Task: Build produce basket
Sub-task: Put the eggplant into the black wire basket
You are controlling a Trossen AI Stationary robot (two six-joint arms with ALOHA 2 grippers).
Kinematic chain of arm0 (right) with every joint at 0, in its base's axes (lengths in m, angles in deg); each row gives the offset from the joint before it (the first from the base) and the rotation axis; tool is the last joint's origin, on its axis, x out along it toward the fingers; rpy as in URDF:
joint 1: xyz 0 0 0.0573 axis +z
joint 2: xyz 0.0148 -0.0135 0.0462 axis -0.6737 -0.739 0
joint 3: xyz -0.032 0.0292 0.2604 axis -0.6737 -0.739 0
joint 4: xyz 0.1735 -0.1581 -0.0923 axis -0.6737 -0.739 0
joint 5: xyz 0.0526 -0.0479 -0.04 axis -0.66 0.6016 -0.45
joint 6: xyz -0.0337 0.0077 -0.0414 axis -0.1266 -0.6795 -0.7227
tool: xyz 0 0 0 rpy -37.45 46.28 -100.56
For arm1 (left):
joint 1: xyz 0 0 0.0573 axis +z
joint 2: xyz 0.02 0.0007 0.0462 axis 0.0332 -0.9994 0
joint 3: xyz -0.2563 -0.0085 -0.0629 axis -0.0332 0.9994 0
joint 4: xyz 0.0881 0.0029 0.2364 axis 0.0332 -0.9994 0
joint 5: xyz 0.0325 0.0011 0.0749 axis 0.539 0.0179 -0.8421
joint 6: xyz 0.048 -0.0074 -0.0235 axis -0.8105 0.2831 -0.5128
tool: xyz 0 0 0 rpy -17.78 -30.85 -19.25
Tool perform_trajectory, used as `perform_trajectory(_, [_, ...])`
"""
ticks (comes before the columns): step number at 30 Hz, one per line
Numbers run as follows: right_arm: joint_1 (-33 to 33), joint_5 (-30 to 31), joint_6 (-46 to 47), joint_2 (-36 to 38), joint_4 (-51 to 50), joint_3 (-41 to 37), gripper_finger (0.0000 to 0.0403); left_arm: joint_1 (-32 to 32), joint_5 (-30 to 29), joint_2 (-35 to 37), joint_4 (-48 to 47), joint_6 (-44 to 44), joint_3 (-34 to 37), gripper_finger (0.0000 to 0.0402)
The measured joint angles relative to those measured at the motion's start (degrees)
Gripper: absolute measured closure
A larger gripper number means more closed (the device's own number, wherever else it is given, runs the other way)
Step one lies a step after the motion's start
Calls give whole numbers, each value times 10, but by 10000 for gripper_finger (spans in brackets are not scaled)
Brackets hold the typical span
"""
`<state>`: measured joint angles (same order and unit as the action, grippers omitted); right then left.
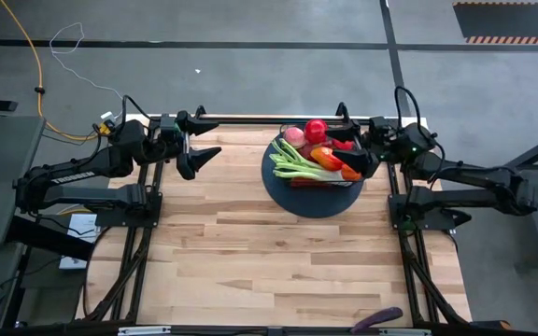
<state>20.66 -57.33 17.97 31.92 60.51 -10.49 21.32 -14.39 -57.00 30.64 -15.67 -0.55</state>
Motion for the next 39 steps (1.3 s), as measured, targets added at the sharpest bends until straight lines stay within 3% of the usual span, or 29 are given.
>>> perform_trajectory(15, [0, 2, 26, 0, -27, 8, 13, 0, -18, 0, -7, 0, 0, 4])
perform_trajectory(17, [1, -8, 34, 0, -124, 44, 13, 0, -18, 0, -10, 1, 0, 4])
perform_trajectory(21, [42, -15, -35, -25, -487, 159, 13, 0, -22, 0, -32, 2, 0, 4])
perform_trajectory(24, [102, -35, -32, -61, -696, 229, 13, 0, -31, 0, -56, 14, 0, 4])
perform_trajectory(28, [231, -64, 80, -105, -851, 285, 13, 0, -46, 0, -64, 15, 0, 4])
perform_trajectory(31, [353, -49, 201, -134, -893, 313, 13, 0, -66, 0, -64, 8, 0, 4])
perform_trajectory(34, [470, 4, 337, -171, -897, 322, 13, 0, -70, 0, -63, -16, 0, 4])
perform_trajectory(37, [563, 52, 466, -219, -897, 323, 13, 0, -70, 0, -63, -38, 0, 4])
perform_trajectory(39, [612, 52, 535, -258, -895, 323, 13, 0, -70, 0, -63, -46, 0, 4])
